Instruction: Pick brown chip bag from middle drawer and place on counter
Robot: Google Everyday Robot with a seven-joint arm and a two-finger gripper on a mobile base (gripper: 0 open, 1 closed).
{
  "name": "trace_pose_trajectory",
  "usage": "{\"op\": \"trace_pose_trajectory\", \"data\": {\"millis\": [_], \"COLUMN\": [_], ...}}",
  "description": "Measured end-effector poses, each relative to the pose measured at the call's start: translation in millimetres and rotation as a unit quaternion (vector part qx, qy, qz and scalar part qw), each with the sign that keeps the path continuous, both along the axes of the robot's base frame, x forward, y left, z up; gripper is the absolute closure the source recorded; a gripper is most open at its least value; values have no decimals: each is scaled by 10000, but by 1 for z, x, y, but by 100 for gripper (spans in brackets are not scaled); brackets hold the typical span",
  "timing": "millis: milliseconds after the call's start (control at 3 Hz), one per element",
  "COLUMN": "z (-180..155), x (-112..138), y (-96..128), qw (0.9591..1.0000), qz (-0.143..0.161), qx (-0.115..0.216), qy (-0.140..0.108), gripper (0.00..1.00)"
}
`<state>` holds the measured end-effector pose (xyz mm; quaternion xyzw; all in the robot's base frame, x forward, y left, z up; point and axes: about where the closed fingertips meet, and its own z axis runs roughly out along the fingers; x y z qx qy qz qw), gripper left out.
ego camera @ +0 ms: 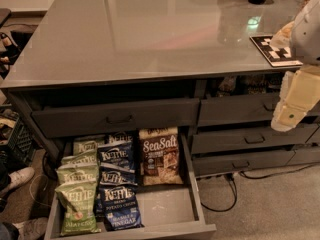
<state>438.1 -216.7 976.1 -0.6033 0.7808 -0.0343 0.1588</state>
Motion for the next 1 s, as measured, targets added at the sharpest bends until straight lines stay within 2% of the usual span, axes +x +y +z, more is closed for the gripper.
{"op": "trace_pose_trajectory", "data": {"millis": [333,667,1000], "z": [0,-14,-45], "x": [0,5,4], "y": [0,4,11], "qw": [10000,10000,9996], "qz": [0,-28,-15], "qx": [0,-39,-44], "qy": [0,7,267], "gripper": [0,0,0]}}
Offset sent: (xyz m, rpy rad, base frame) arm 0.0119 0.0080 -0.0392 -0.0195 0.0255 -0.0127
